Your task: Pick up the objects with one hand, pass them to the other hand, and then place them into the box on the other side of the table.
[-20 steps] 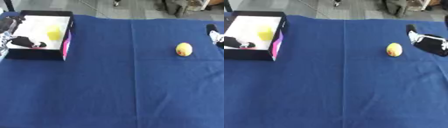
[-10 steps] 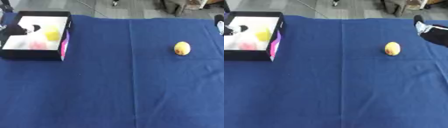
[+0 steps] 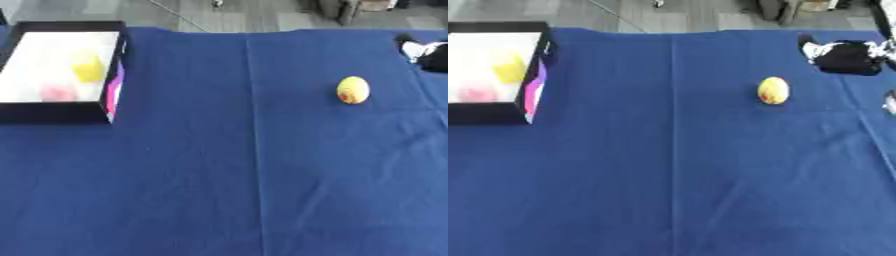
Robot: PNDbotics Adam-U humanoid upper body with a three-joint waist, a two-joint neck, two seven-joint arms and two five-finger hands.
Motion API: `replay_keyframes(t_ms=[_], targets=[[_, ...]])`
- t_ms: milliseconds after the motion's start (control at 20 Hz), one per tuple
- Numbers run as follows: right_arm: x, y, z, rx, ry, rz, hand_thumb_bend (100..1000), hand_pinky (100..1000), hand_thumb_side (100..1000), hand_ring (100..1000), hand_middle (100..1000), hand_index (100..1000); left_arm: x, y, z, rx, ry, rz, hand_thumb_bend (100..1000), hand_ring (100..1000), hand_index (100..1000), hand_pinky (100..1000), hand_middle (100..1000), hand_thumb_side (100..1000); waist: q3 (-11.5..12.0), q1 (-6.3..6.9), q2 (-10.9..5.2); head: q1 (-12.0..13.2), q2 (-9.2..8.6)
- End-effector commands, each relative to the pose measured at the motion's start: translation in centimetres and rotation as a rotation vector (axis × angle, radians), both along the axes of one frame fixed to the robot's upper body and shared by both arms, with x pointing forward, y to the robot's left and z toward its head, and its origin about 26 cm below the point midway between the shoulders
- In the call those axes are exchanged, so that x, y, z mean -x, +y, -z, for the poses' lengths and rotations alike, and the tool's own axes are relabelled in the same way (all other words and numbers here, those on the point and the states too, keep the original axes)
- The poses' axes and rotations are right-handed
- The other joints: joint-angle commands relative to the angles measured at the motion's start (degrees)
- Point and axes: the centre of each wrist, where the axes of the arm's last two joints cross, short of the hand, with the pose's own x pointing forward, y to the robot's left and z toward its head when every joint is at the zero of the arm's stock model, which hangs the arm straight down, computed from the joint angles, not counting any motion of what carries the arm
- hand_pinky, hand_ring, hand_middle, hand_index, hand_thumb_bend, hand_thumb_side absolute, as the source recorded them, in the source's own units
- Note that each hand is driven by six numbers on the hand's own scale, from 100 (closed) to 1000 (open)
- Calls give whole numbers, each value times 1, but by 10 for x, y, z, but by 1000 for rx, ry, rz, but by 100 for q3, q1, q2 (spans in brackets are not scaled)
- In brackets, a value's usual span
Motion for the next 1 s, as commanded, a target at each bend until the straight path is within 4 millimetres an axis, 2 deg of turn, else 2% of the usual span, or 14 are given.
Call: replay_keyframes(t_ms=[50,350,500,700,900,1000], targets=[[7,-7,-14,28,35,13,440,836,175,879,843,860,23,-9,-15,18,-91,131,708,750,841,816,777,620,99,-7,-54,-270,-170],[7,-12,-13,42,104,51,485,839,114,881,849,866,20,-18,-6,36,-89,337,726,747,833,818,773,614,365,-57,81,-679,-323],[4,-17,-11,28,117,90,466,839,100,880,850,862,18,-19,1,41,-93,394,730,747,832,819,772,612,440,-73,125,-813,-342],[-6,-28,-3,-1,141,142,389,839,100,880,855,858,16,-19,7,47,-105,433,733,747,828,819,770,611,483,-80,161,-944,-313],[-14,-38,5,-29,136,195,235,838,107,882,859,853,15,-21,13,56,-116,468,735,748,827,820,769,612,550,-59,202,-1039,-294],[-17,-41,9,-45,138,213,223,836,110,881,858,850,14,-22,15,55,-117,482,735,748,826,820,768,612,582,-46,214,-1074,-274]])
